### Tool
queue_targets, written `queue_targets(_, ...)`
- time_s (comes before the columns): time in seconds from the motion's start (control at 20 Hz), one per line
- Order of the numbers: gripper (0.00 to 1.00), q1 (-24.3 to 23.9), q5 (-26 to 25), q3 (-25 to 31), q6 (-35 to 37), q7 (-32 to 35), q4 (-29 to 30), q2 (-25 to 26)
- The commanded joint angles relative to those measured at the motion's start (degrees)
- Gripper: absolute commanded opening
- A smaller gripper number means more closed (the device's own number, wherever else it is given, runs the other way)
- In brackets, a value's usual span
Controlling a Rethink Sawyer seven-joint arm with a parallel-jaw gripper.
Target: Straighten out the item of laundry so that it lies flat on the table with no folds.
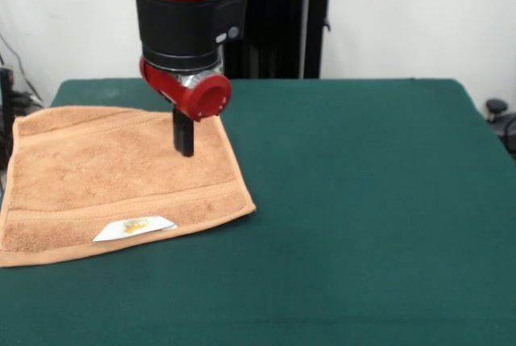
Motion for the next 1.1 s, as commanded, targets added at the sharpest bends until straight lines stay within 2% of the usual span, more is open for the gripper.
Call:
queue_targets(0.05,0.00,-5.4,-6.0,9.1,5.0,-11.7,4.0,-4.1)
queue_targets(0.55,0.00,-4.2,-8.9,11.7,2.1,-3.9,8.1,-4.9)
queue_targets(1.1,0.00,-1.6,-7.9,11.6,-1.2,2.7,9.9,-3.7)
